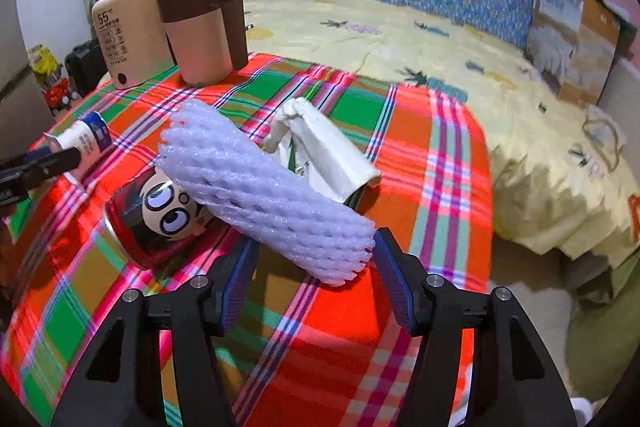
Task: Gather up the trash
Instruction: 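Grasp the white yogurt cup with the left gripper while the right gripper grasps the white foam sleeve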
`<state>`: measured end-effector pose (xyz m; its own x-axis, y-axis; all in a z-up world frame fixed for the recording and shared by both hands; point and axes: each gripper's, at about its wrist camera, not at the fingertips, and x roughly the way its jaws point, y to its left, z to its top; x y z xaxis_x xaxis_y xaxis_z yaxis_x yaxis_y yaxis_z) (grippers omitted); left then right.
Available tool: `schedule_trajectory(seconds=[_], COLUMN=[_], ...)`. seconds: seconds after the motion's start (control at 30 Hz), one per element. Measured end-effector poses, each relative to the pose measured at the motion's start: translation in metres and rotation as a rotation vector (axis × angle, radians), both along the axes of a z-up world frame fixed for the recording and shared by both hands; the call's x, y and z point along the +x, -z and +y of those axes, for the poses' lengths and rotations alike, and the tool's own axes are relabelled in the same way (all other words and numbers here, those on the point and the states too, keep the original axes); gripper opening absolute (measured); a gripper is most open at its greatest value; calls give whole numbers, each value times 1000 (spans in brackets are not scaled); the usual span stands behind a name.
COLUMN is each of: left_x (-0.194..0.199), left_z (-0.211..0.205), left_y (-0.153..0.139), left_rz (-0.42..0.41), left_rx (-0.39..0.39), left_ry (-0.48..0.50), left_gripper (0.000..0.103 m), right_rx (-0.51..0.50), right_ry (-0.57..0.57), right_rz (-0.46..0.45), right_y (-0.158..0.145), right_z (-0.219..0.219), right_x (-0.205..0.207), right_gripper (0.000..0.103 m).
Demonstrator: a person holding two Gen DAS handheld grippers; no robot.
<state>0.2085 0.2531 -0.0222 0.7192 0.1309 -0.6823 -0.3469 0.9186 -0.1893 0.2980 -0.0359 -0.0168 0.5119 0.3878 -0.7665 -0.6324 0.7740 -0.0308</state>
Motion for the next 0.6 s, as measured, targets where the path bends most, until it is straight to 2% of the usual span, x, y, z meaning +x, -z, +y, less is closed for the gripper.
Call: schedule_trajectory(seconds=[0.03, 0.17, 0.6], left_x=[0, -3, -42], left_z=[-1, -7, -55], left_y=[0, -1, -22], left_rz=[3, 0, -62], left_rx=[3, 7, 5], left_ry=[4, 19, 87], left_gripper=[65, 65, 64], right_rx=[6, 36, 170], right_ry=[2, 11, 58], right_rz=[6, 24, 81], right_y=[0, -1, -9], right_z=[-1, -7, -44], right_x=[-1, -10, -57], right_gripper=[39, 20, 17])
